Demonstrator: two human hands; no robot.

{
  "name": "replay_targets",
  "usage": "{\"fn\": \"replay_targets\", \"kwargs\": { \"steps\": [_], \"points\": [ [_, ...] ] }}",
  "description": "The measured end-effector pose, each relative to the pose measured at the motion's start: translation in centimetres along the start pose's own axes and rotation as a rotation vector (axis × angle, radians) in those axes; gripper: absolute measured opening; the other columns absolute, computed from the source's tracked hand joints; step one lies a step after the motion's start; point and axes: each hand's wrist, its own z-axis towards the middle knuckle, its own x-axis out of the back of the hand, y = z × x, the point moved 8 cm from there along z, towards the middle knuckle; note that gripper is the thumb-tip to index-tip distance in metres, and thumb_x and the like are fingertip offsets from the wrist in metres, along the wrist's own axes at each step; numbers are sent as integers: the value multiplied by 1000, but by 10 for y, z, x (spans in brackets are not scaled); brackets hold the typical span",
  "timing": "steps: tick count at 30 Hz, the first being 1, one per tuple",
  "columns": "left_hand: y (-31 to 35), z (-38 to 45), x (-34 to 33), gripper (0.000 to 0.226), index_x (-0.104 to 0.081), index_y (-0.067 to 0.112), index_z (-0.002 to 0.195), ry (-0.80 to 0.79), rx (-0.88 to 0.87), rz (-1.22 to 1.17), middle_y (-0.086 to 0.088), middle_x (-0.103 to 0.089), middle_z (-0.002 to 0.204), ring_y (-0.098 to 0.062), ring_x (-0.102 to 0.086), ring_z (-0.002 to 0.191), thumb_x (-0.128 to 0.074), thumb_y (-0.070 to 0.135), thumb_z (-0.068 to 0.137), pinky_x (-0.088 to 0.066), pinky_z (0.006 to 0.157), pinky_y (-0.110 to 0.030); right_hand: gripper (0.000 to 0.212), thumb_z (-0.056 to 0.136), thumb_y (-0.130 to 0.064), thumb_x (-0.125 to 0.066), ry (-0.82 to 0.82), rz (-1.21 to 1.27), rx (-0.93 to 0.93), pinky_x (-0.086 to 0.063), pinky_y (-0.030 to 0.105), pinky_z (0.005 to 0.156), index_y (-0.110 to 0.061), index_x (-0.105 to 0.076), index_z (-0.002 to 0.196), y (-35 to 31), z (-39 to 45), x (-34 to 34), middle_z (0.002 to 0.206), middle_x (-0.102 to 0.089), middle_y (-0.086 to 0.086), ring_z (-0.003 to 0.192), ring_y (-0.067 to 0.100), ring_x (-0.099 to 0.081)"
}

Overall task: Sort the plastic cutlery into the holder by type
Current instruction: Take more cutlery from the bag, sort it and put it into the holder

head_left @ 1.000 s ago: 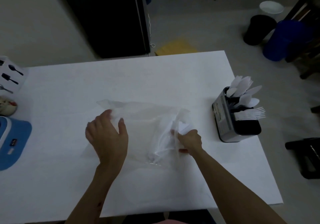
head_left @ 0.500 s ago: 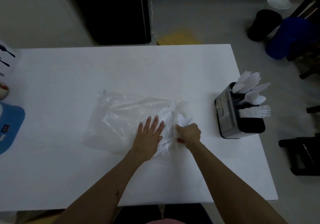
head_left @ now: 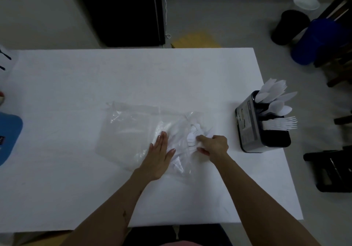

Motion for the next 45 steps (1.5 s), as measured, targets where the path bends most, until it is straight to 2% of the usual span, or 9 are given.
{"fn": "replay_targets", "kwargs": {
  "steps": [9,14,17,21,24,27,34,40,45],
  "points": [
    [-28,-16,-7,103,22,17,145,147,224,34,1,17,159,-20,12,148,36,74,61,6,118,-40,22,72,-4,-82,12,43,9,-56,27,45,2,-66,86,1,23,30,105,-64,22,82,29,-64],
    [-40,-29,-4,109,12,17,151,204,310,56,1,14,160,-21,12,148,37,73,61,5,119,-41,62,70,-30,-87,20,-179,265,-62,37,64,2,-58,115,-18,27,27,115,-61,17,86,27,-69],
    [-38,-32,0,110,2,16,153,228,304,86,-1,7,161,-22,7,148,38,71,64,4,118,-42,84,69,-46,-84,109,-509,462,-56,48,84,-3,-46,130,-31,12,21,128,-49,14,112,33,-57],
    [-29,-28,7,101,-14,12,152,274,231,107,-6,-2,161,-23,6,148,30,65,78,3,118,-42,56,85,-31,-73,233,-783,748,-46,35,71,-15,-47,132,-44,-26,11,137,-44,3,126,25,-39],
    [-26,-23,10,95,-6,13,152,269,161,86,-2,4,160,-16,13,146,27,64,79,7,118,-35,34,90,-25,-65,-88,-907,973,-49,31,73,-19,-56,123,-38,-44,-32,130,-49,-4,120,18,-44],
    [-30,-19,7,92,1,19,152,230,144,46,3,8,160,-13,13,146,26,65,78,7,116,-33,46,88,-19,-69,-211,-759,852,-52,38,93,-17,-52,130,-30,-36,-55,132,-50,2,115,21,-54],
    [-39,-14,2,84,5,21,152,159,190,22,5,10,160,-15,14,147,17,59,78,5,117,-38,24,87,-28,-72,-227,-447,464,-61,46,72,-22,-58,106,-22,-18,-76,88,-66,-1,79,24,-68],
    [-44,-19,-1,60,14,28,150,119,188,47,9,22,157,-14,21,145,-4,49,97,8,118,-42,7,85,-15,-71,-128,-450,450,-58,45,81,-15,-68,91,-20,-15,-70,87,-72,3,81,24,-69],
    [-52,-29,-4,69,25,31,144,138,183,72,13,34,150,-12,29,141,18,58,81,11,119,-42,14,81,-21,-76,41,-434,414,-59,45,81,-17,-70,93,-34,1,-28,90,-73,9,82,28,-70]
  ]
}}
